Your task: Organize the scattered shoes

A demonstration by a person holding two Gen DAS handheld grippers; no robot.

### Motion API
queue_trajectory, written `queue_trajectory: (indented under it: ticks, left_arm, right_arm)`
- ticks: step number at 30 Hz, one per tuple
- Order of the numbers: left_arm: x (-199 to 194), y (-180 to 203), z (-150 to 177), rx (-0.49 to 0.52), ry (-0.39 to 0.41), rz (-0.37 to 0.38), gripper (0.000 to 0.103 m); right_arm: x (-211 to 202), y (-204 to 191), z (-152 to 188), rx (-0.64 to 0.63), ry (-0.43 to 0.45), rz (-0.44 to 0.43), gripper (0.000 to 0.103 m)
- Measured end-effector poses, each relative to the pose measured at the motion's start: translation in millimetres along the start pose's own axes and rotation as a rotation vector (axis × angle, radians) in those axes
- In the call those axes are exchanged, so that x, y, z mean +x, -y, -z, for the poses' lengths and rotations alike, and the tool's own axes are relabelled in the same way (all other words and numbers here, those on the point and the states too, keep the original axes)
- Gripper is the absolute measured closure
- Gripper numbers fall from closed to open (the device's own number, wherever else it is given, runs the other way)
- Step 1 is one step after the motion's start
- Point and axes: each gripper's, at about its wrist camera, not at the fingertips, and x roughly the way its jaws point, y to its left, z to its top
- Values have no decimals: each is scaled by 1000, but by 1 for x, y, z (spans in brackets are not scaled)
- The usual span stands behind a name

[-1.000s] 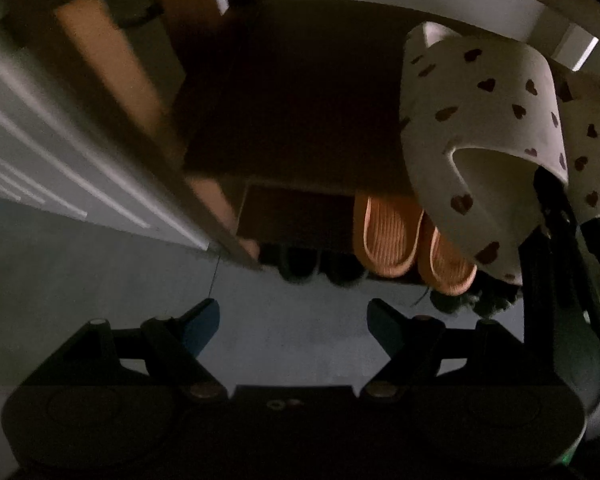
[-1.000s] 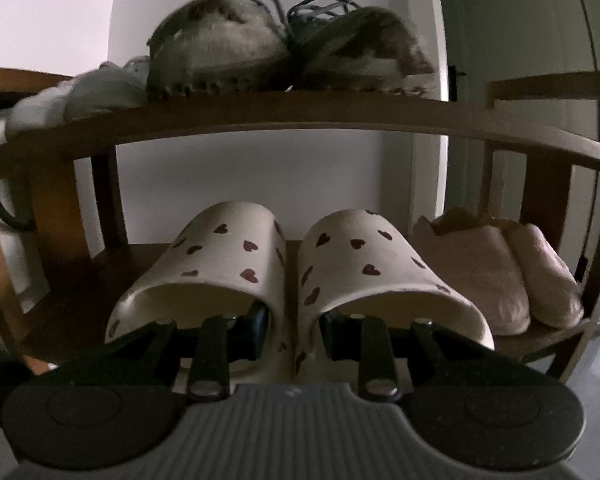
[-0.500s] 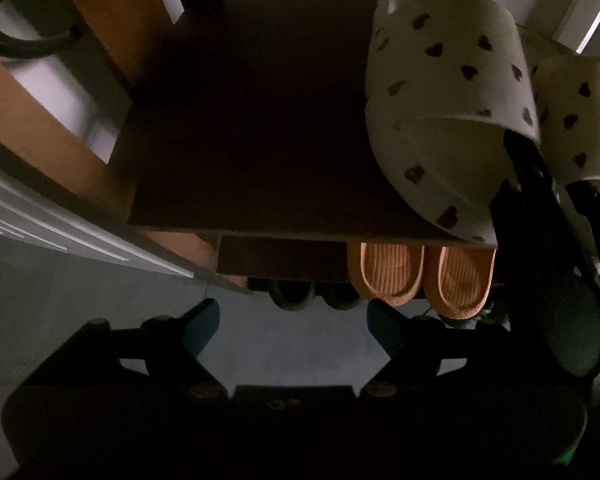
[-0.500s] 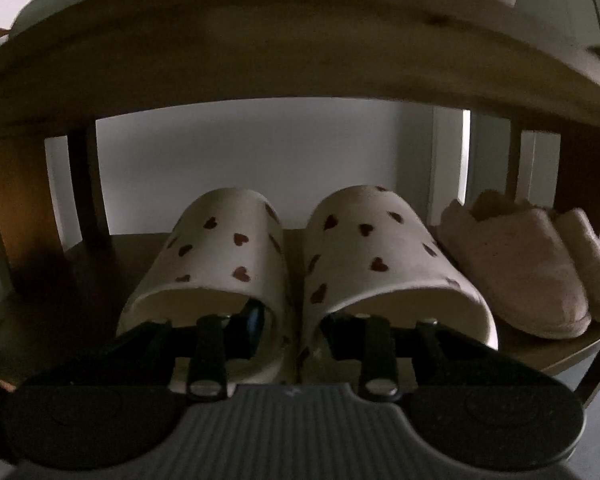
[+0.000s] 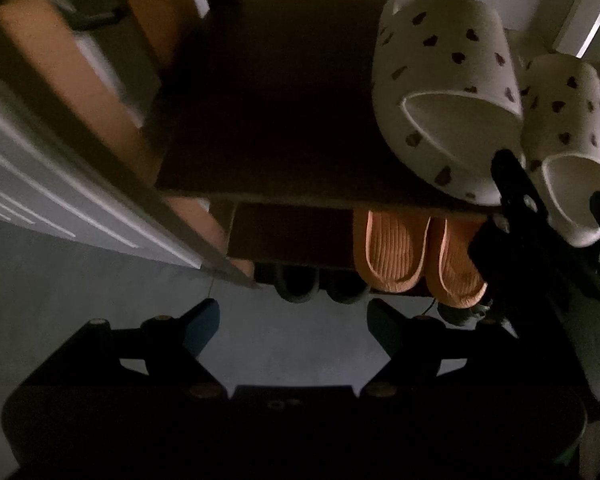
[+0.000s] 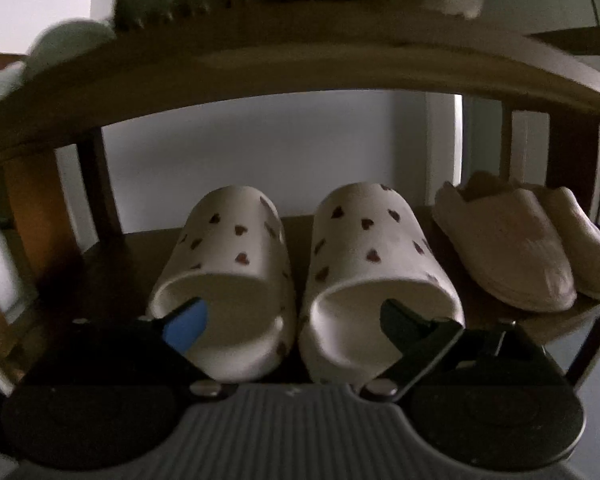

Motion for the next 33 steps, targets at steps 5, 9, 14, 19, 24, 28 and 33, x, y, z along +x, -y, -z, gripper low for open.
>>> queue_trajectory:
  ticks: [5, 9, 14, 19, 24, 28, 33]
  left_arm:
    - [-49, 4, 41, 18, 19, -8, 22]
    - [-107, 12, 82, 29, 23, 6, 22]
    - [-164, 24, 127, 39, -32, 12, 22]
    - [-223, 26, 163, 13, -48, 46, 22]
    - [-280, 32, 189, 2, -21, 36, 22]
    - [-314, 43, 199, 18, 3, 18, 22]
    - [-336, 53, 199, 32, 48, 0, 22]
  right_arm:
    - [-72, 14, -12, -13, -6, 7, 8]
    - [-141, 32, -27, -69, -56, 40, 8]
    - [-239, 69, -53, -176, -117, 23, 8]
    - [-323, 109, -77, -201, -234, 41, 8]
    - [-395, 145, -108, -256, -215, 40, 8]
    - [-424, 158, -128, -206, -186, 53, 8]
    - [-438, 156, -135, -152, -175, 76, 8]
